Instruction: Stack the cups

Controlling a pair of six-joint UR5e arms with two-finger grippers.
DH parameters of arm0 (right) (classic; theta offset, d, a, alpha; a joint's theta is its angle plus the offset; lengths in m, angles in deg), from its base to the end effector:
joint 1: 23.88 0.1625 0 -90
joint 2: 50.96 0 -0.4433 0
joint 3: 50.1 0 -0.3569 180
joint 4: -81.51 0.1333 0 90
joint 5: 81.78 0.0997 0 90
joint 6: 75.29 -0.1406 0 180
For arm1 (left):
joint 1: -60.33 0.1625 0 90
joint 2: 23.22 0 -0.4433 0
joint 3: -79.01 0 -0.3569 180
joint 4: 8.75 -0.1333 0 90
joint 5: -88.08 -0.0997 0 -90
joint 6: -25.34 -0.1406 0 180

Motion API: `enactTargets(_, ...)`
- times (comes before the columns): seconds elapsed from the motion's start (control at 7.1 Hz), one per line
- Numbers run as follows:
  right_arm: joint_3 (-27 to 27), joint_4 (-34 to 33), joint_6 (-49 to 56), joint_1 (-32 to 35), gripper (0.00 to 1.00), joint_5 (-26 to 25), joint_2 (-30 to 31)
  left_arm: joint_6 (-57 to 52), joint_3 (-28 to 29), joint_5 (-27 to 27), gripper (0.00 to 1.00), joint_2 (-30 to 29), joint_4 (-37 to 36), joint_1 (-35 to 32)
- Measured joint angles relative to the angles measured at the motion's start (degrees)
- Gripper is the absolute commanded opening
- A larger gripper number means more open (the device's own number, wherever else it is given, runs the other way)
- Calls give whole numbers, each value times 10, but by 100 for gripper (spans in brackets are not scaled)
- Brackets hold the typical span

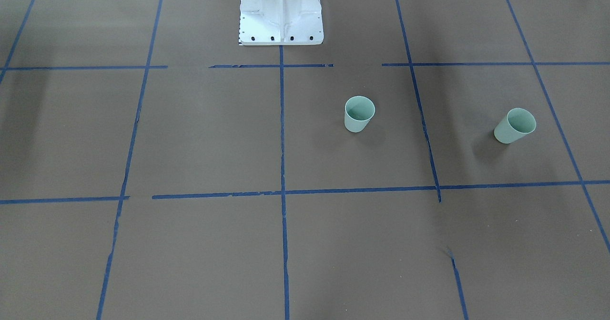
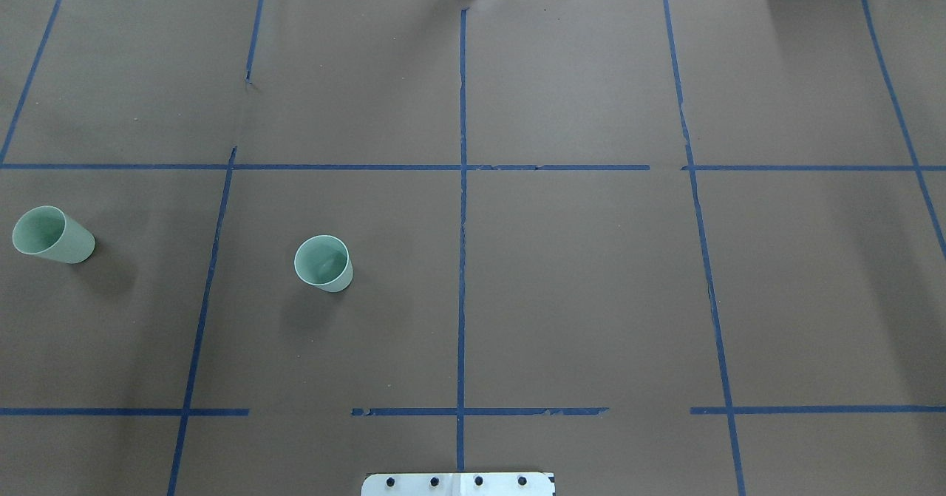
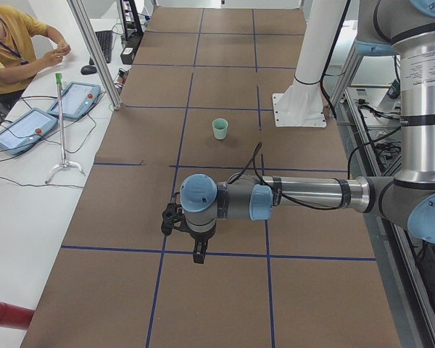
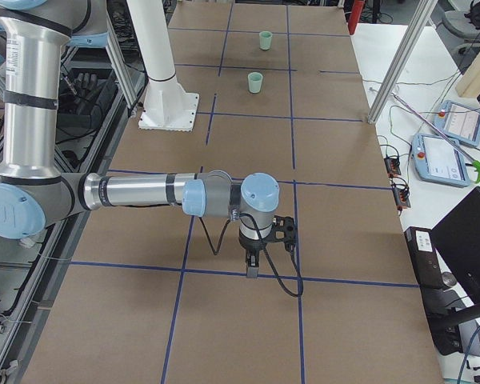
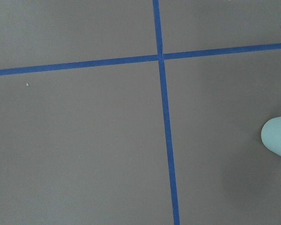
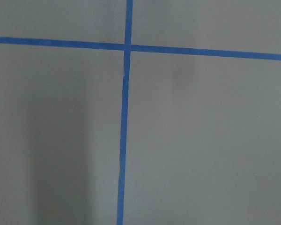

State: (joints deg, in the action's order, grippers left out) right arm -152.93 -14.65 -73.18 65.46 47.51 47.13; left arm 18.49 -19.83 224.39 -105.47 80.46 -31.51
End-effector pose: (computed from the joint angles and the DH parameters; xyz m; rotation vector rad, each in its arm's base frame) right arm 0.0398 -0.3908 0.6832 -0.0151 -0.6860 -0.0379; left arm -0.0444 -0.3960 0.6916 0.0662 0.8058 0.0847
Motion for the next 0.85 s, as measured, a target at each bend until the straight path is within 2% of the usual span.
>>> enactTargets(0.56, 0, 0, 0, 0, 100, 0, 0, 7, 9, 2, 100, -6, 3, 2)
enactTargets(0.85, 0, 0, 0, 0, 100, 0, 0, 97, -18, -3, 100, -12, 27, 25)
